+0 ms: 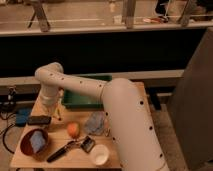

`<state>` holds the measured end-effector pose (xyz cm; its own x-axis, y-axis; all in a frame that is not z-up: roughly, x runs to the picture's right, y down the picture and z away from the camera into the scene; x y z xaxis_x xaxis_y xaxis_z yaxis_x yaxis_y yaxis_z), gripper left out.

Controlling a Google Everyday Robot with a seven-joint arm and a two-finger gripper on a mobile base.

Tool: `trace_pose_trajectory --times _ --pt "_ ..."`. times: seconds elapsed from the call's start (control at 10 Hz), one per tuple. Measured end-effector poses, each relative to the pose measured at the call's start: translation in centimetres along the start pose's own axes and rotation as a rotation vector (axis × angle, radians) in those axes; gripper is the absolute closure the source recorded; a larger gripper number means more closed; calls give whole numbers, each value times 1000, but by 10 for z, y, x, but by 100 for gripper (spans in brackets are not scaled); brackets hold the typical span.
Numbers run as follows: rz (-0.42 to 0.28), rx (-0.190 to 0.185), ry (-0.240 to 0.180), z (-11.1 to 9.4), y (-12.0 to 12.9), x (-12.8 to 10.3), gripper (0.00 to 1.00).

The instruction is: Place eraser in metal cup

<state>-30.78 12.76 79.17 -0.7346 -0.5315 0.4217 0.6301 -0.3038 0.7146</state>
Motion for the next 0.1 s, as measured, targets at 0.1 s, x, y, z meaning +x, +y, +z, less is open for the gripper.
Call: trace_pose_trajectory --times 0.1 --pt "-2 0 2 0 0 0 62"
